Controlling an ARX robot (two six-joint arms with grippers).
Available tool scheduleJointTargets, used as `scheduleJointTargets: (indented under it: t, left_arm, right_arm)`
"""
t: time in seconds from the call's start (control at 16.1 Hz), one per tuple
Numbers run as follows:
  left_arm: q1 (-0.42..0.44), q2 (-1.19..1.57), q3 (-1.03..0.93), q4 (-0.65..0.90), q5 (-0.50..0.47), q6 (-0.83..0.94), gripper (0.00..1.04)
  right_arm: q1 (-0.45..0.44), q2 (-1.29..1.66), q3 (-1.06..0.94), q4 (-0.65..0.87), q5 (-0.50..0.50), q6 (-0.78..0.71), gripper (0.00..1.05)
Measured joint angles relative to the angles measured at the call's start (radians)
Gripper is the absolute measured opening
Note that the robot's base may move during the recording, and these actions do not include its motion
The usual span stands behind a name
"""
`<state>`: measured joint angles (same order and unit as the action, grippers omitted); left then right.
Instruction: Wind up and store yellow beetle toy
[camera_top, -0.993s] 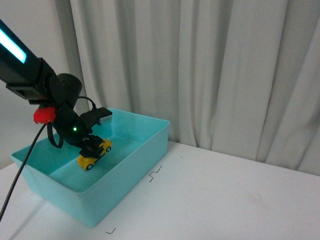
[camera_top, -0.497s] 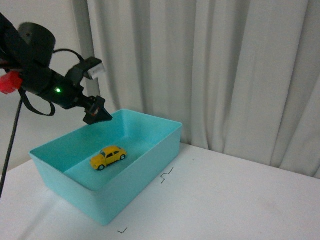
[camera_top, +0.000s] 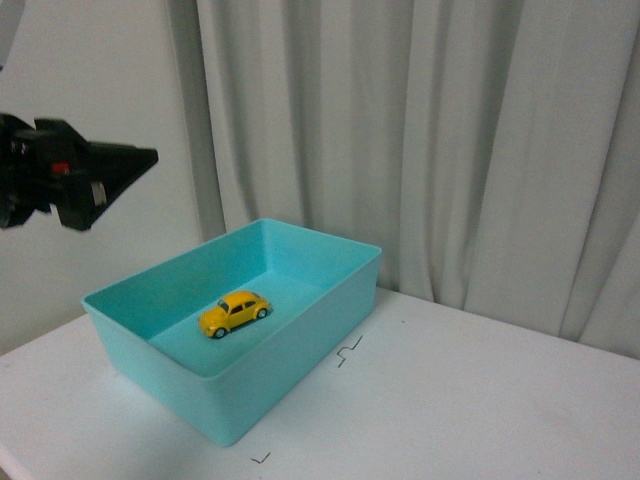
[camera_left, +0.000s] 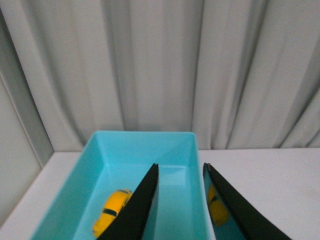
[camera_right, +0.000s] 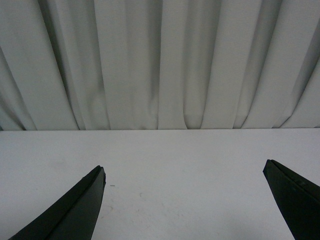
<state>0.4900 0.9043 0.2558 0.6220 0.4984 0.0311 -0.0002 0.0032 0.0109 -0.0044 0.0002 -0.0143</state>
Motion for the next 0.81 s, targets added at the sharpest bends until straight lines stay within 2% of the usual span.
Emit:
scheduleJointTargets:
  t: [0.12,0.19,0.37,0.5,0.56,0.81]
  left_arm:
    - [-0.074,-0.091,-0.064,-0.034,-0.077,-0.013,0.06]
    - [-0.108,-0.134,-0.083,-0.047,-0.111,-0.022,0.02]
    - [-0.206,-0.258,-0.135,-0.101,-0.211,-0.024,0.02]
    - [-0.354,-0.459,-0.203,-0.234,-0.359,-0.025,0.02]
    - [-0.492,-0.542,-0.246,-0.262,-0.484,-0.026,0.02]
    - [-0.489,-0.606,-0.246,-0.321,-0.5,-0.026,0.02]
  right_arm:
    - [0.0,0.0,0.0,0.0,-0.002,0.0,0.98]
    - [0.0,0.0,0.0,0.0,0.0,0.0,0.98]
    - [0.0,0.0,0.0,0.0,0.0,0.0,0.98]
    - [0.0,0.0,0.0,0.0,0.0,0.0,0.98]
    - [0.0,0.0,0.0,0.0,0.0,0.0,0.98]
    - [0.0,0.0,0.0,0.0,0.0,0.0,0.98]
